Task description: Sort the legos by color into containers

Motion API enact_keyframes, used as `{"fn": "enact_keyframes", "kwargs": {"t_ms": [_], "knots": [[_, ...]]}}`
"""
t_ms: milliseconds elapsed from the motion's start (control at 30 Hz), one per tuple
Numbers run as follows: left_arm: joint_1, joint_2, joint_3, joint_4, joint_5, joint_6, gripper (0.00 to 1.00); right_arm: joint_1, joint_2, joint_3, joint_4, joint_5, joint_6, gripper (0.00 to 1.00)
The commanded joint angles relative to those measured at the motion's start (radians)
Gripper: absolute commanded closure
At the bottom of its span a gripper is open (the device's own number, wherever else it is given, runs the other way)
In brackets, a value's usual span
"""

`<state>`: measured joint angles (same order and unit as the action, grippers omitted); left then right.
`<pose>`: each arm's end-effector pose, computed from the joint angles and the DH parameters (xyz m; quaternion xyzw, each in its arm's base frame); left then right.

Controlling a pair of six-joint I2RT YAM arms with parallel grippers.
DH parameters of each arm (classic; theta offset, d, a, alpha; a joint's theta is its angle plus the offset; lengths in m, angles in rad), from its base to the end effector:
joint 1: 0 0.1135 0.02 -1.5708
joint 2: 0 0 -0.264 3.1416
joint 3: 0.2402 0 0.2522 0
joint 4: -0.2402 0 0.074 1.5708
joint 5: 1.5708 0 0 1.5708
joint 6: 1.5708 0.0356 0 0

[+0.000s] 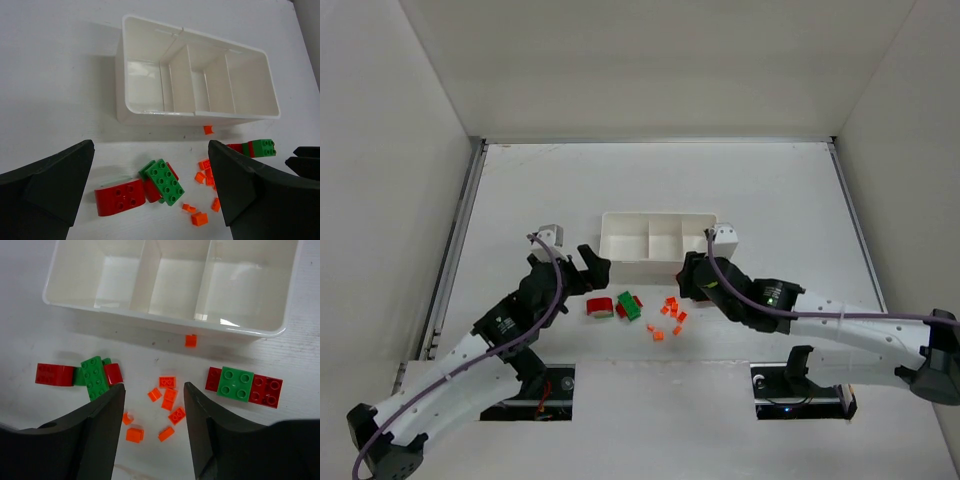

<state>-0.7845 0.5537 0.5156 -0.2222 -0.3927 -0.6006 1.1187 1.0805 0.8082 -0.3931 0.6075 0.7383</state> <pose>0.1128 -0.0934 0.2754 -0.0470 0.7853 -0.2625 0.5587 0.1183 0.1971 0.2746 -0.0338 0.8674 0.1731 0.4654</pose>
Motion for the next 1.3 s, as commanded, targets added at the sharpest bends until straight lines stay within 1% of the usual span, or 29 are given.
{"fn": "enact_keyframes", "kwargs": {"t_ms": [0, 133, 233, 333, 400, 533, 567, 600, 667, 700, 733, 767, 800, 867, 933, 1000, 1133, 1200, 1267], "knots": [[-0.008, 0.000, -0.002, 0.067, 0.002, -0.021, 0.00, 0.019, -0.039, -0.007, -0.030, 0.026, 0.032, 0.46], [-0.023, 0.000, -0.003, 0.087, 0.023, -0.019, 0.00, 0.025, -0.063, -0.035, -0.039, 0.017, 0.042, 0.65], [-0.077, 0.046, -0.008, 0.144, 0.063, -0.039, 0.00, 0.026, -0.065, -0.060, -0.041, 0.014, 0.075, 0.74], [-0.147, 0.075, -0.038, 0.275, 0.051, -0.030, 0.00, 0.028, -0.060, -0.081, -0.049, 0.014, 0.116, 0.81], [-0.173, 0.078, -0.054, 0.340, 0.000, -0.018, 0.00, 0.036, -0.056, -0.095, -0.056, 0.017, 0.139, 0.84], [-0.216, 0.074, -0.065, 0.345, -0.112, -0.013, 0.00, 0.069, -0.034, -0.119, -0.038, 0.020, 0.162, 0.86], [-0.225, 0.077, -0.068, 0.342, -0.117, -0.013, 0.00, 0.083, -0.022, -0.121, -0.033, 0.020, 0.165, 0.86], [-0.233, 0.083, -0.074, 0.342, -0.117, -0.008, 0.04, 0.101, 0.001, -0.119, -0.027, 0.020, 0.171, 0.85], [-0.236, 0.101, -0.084, 0.348, -0.088, 0.044, 0.51, 0.118, 0.041, -0.113, -0.026, 0.029, 0.176, 0.83], [-0.236, 0.104, -0.094, 0.350, -0.066, 0.065, 0.65, 0.121, 0.061, -0.112, -0.026, 0.032, 0.183, 0.81], [-0.239, 0.103, -0.101, 0.350, -0.040, 0.077, 0.75, 0.125, 0.077, -0.112, -0.029, 0.035, 0.196, 0.80], [-0.242, 0.095, -0.107, 0.343, -0.009, 0.081, 0.80, 0.126, 0.091, -0.113, -0.026, 0.037, 0.208, 0.79], [-0.246, 0.086, -0.114, 0.339, 0.014, 0.082, 0.82, 0.129, 0.107, -0.116, -0.023, 0.034, 0.228, 0.78], [-0.267, 0.065, -0.126, 0.322, 0.028, 0.082, 0.82, 0.143, 0.140, -0.124, -0.012, 0.028, 0.257, 0.73], [-0.302, 0.060, -0.134, 0.301, 0.031, 0.082, 0.79, 0.161, 0.186, -0.126, -0.009, 0.032, 0.286, 0.61], [-0.345, 0.084, -0.134, 0.285, 0.035, 0.082, 0.76, 0.166, 0.225, -0.129, -0.007, 0.038, 0.311, 0.53], [-0.443, 0.135, -0.135, 0.293, 0.029, 0.091, 0.70, 0.166, 0.289, -0.124, 0.039, 0.029, 0.317, 0.44], [-0.477, 0.153, -0.138, 0.303, 0.023, 0.094, 0.67, 0.166, 0.311, -0.124, 0.053, 0.026, 0.317, 0.43], [-0.496, 0.169, -0.146, 0.319, 0.011, 0.097, 0.66, 0.166, 0.323, -0.130, 0.056, 0.028, 0.325, 0.44]]}}
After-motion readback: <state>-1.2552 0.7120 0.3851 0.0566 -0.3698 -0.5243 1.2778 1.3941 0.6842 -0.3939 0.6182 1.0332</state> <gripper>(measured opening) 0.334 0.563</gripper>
